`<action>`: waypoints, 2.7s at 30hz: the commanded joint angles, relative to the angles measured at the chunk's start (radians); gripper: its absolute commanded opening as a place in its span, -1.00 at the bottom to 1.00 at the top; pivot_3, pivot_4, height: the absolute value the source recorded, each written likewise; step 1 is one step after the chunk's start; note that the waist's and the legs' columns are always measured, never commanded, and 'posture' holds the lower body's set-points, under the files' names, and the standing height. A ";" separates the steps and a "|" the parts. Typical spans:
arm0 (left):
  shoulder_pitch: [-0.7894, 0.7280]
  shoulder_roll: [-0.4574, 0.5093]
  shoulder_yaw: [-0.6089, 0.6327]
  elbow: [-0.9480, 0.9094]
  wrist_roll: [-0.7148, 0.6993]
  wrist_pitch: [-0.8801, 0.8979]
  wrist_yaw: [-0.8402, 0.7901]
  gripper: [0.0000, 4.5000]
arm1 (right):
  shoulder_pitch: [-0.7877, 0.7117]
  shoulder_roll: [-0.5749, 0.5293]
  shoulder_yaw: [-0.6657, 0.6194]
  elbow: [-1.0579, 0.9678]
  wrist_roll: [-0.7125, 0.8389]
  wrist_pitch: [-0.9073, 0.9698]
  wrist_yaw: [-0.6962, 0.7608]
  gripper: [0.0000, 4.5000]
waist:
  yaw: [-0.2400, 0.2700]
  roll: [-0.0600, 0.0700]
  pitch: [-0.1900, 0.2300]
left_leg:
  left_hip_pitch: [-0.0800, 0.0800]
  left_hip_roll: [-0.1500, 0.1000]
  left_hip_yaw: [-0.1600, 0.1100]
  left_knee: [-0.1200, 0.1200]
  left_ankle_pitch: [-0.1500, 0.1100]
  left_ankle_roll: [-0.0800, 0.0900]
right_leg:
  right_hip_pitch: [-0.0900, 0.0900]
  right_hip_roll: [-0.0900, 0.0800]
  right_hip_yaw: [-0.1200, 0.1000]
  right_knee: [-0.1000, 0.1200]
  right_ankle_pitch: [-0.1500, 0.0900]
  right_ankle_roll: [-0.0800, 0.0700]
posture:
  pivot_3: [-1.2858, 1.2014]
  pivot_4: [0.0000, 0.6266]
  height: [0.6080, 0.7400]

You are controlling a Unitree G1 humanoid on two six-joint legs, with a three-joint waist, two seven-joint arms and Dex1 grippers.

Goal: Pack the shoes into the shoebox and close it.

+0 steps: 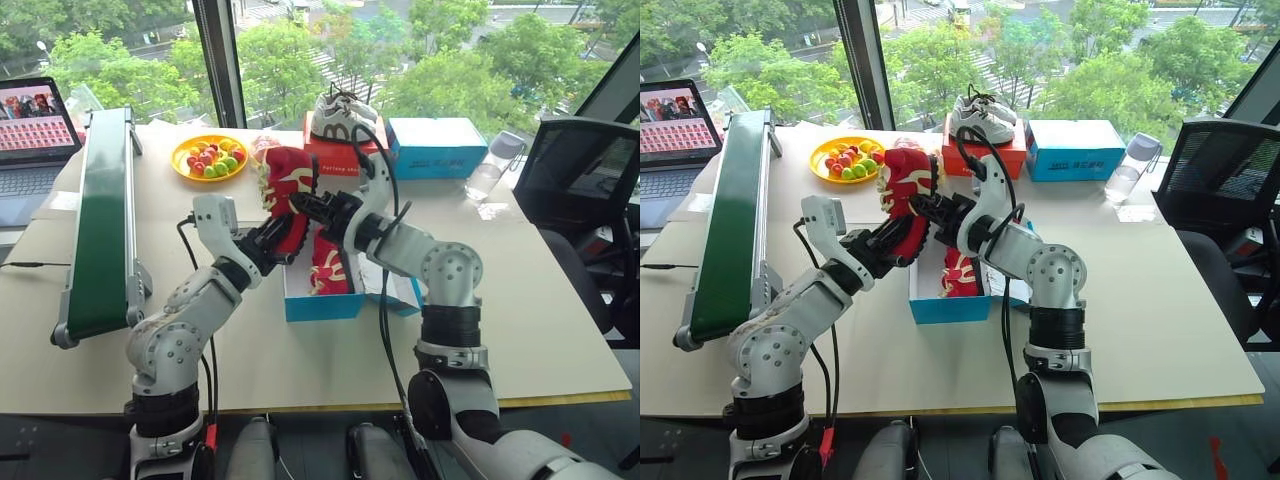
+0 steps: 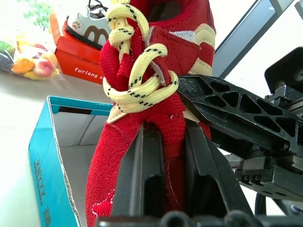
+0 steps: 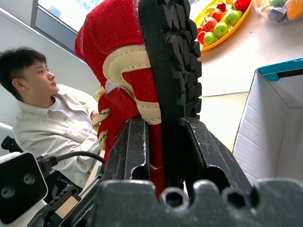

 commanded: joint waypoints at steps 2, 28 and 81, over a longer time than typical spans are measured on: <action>0.067 0.127 -0.028 -0.054 0.091 -0.066 -0.110 -0.10 | -0.034 -0.030 -0.020 0.069 -0.044 -0.020 -0.042 -0.68 | -0.003 0.000 0.000 | 0.000 0.000 0.000 0.000 0.000 0.000 | 0.000 0.000 0.000 0.000 0.000 0.000 | 0.03 -0.52 0.93; 0.153 0.149 -0.025 -0.090 0.154 -0.092 -0.154 -0.08 | -0.368 -0.104 0.169 0.998 -0.566 -0.407 0.375 0.12 | -0.014 0.002 0.001 | 0.002 0.000 0.000 0.000 -0.002 -0.003 | 0.002 0.000 0.000 0.001 0.001 0.000 | 0.03 -0.52 0.93; 0.292 0.452 0.111 0.054 0.230 -0.281 -0.549 -0.08 | 0.461 -0.021 -0.239 -0.030 -0.264 -0.349 -0.016 -0.99 | 0.001 0.010 -0.004 | 0.005 0.004 0.007 -0.002 -0.006 -0.009 | 0.002 -0.002 0.000 -0.005 0.003 -0.009 | 0.03 -0.52 0.93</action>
